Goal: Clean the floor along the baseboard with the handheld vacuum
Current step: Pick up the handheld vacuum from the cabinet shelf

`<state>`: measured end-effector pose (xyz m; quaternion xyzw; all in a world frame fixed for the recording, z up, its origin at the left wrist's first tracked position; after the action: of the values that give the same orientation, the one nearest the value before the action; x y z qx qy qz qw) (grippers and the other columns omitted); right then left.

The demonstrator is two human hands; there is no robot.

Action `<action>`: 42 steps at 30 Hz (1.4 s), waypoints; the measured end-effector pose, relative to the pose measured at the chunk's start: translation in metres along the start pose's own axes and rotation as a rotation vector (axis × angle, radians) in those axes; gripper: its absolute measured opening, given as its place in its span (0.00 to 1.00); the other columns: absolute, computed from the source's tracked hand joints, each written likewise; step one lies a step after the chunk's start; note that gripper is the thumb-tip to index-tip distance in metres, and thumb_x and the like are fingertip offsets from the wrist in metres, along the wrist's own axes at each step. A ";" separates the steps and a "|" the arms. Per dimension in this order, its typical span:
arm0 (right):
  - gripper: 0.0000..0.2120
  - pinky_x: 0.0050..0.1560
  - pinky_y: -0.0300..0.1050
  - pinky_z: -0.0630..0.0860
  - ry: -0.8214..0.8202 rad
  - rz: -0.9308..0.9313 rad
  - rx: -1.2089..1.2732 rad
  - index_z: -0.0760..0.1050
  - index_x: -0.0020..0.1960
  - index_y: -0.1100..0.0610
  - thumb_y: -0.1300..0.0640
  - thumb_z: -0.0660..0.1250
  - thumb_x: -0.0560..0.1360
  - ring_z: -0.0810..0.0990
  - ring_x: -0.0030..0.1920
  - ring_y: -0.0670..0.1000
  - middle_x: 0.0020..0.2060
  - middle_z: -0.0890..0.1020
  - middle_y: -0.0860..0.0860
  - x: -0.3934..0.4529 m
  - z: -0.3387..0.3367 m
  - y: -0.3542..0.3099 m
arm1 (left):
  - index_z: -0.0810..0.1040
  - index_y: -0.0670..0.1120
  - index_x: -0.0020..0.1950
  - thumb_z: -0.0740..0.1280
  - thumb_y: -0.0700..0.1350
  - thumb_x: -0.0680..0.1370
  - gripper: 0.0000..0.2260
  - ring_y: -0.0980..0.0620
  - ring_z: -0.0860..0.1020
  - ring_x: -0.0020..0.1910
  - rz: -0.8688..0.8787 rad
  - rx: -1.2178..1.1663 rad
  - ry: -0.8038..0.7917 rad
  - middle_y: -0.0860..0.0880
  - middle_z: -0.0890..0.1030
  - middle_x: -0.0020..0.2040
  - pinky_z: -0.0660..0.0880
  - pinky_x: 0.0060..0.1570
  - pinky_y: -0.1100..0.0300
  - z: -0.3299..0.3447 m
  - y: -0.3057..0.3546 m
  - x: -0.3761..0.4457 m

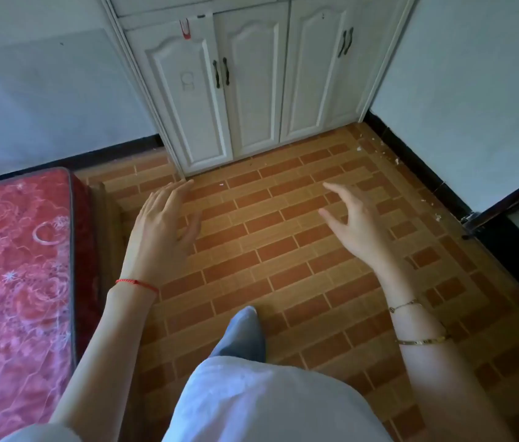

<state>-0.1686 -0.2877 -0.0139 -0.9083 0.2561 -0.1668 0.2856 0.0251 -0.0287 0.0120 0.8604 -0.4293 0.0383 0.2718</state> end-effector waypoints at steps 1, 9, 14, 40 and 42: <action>0.25 0.72 0.52 0.67 0.007 0.005 0.006 0.66 0.73 0.52 0.49 0.65 0.78 0.68 0.72 0.50 0.70 0.72 0.49 0.007 0.002 0.005 | 0.68 0.46 0.75 0.65 0.47 0.81 0.22 0.44 0.70 0.72 0.002 -0.012 0.007 0.45 0.74 0.71 0.69 0.70 0.40 0.005 -0.002 0.007; 0.25 0.72 0.46 0.64 -0.023 0.068 0.000 0.66 0.74 0.52 0.50 0.65 0.79 0.67 0.72 0.49 0.71 0.71 0.49 0.099 0.014 0.039 | 0.69 0.45 0.74 0.64 0.49 0.81 0.22 0.43 0.71 0.72 -0.026 -0.034 -0.036 0.44 0.75 0.71 0.69 0.70 0.40 0.048 -0.022 0.110; 0.24 0.70 0.43 0.64 -0.017 0.089 -0.005 0.66 0.74 0.52 0.49 0.64 0.79 0.67 0.72 0.48 0.71 0.71 0.48 0.192 0.009 0.052 | 0.67 0.48 0.76 0.62 0.51 0.81 0.23 0.44 0.70 0.72 -0.016 -0.033 -0.053 0.45 0.73 0.72 0.68 0.72 0.44 0.061 -0.029 0.206; 0.22 0.69 0.44 0.65 0.039 0.124 0.015 0.69 0.72 0.52 0.51 0.65 0.79 0.69 0.69 0.48 0.68 0.74 0.49 0.606 -0.038 0.205 | 0.71 0.44 0.73 0.65 0.46 0.81 0.20 0.41 0.73 0.68 0.051 -0.020 -0.070 0.43 0.77 0.67 0.71 0.69 0.43 0.209 -0.052 0.638; 0.22 0.70 0.45 0.65 0.038 0.080 0.015 0.69 0.72 0.53 0.52 0.65 0.79 0.69 0.69 0.49 0.68 0.74 0.49 0.653 -0.051 0.219 | 0.71 0.44 0.73 0.65 0.46 0.81 0.20 0.41 0.74 0.68 0.030 -0.012 -0.030 0.42 0.77 0.67 0.71 0.68 0.43 0.218 -0.049 0.676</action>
<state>0.2585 -0.8300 -0.0039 -0.8918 0.2965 -0.1743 0.2940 0.4507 -0.5997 0.0082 0.8528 -0.4464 0.0269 0.2698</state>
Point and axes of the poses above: each hand's wrist, its own x-axis towards the middle knuckle, its own z-axis out of the palm, y = z × x, the point moved 4 cm from there along x, towards the middle knuckle
